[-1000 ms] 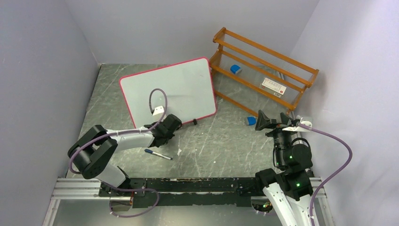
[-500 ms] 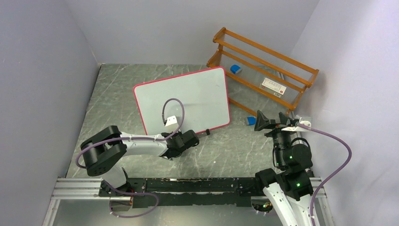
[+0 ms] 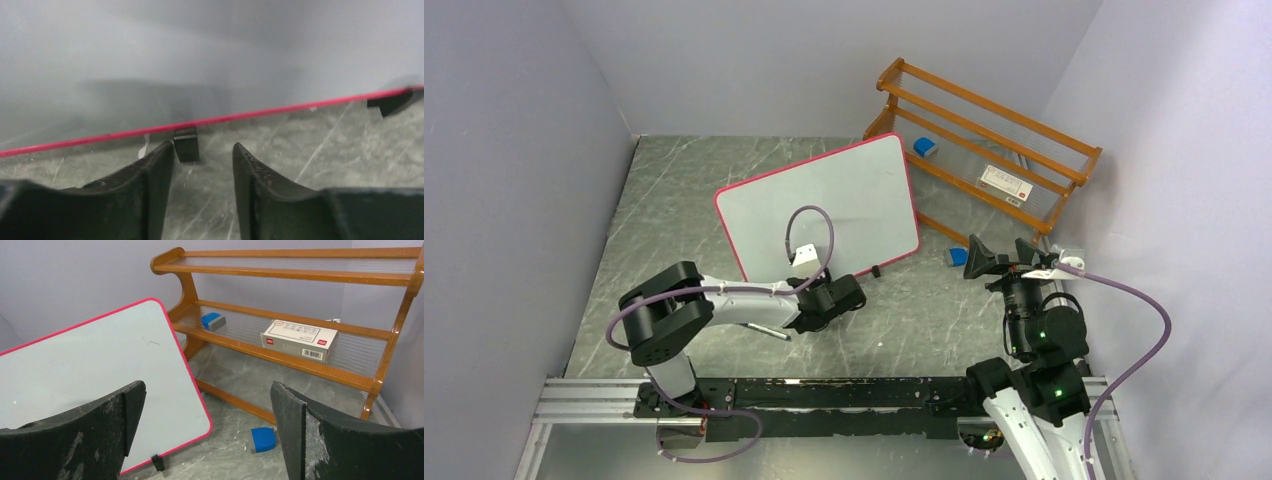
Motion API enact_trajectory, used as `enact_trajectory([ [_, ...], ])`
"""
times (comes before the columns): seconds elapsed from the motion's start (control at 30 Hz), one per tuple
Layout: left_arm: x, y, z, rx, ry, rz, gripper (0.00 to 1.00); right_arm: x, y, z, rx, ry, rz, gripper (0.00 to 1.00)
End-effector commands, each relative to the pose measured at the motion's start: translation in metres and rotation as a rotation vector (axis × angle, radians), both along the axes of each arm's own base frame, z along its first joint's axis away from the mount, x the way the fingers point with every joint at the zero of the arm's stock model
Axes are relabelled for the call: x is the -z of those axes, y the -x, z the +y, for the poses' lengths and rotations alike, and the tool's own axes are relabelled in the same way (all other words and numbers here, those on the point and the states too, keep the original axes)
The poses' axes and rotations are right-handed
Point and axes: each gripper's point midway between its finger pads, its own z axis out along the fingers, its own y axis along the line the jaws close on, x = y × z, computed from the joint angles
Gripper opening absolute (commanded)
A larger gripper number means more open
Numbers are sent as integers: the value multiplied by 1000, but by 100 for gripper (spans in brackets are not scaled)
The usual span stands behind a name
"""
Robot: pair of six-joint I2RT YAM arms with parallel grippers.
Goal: Write a sentence on the whiteboard
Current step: Move the whiteboard to the center of the board, then open the whiteboard marker at the center of the board.
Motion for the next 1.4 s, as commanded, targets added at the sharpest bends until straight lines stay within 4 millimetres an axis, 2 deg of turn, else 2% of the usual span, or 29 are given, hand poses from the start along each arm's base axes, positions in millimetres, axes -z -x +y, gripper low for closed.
enact_trajectory([
  [0.0, -11, 14, -6, 34, 35, 24, 55, 0, 2, 0, -2, 9, -15, 100],
  [0.13, -37, 20, -1, 72, 12, -2, 66, -1, 2, 0, -6, 10, -15, 100],
  [0.27, -62, 31, 7, 120, 10, 3, 72, 1, 1, 1, -7, 15, -8, 100],
  [0.4, -77, 43, 31, 107, 4, 30, 75, 1, 1, 1, -5, 16, -7, 100],
  [0.47, -82, 50, 46, 83, 7, 45, 81, 1, 1, 1, -4, 16, -5, 100],
  [0.57, -86, 60, 67, 55, 2, 70, 91, 3, 0, 1, -6, 20, 0, 100],
  [0.67, -83, 69, 87, 18, 4, 101, 93, 3, -2, 2, -9, 21, 4, 100],
  [0.9, -71, 79, 133, -119, 25, 170, 88, 5, -3, 3, -11, 24, 12, 100],
  [1.0, -62, 77, 145, -162, 73, 202, 84, 5, -3, 4, -16, 24, 10, 100],
  [1.17, -44, 68, 150, -199, 151, 248, 74, 5, -3, 4, -14, 22, 5, 100],
  [1.37, -27, 62, 154, -240, 130, 281, 55, 5, -3, 5, -19, 23, 8, 100],
])
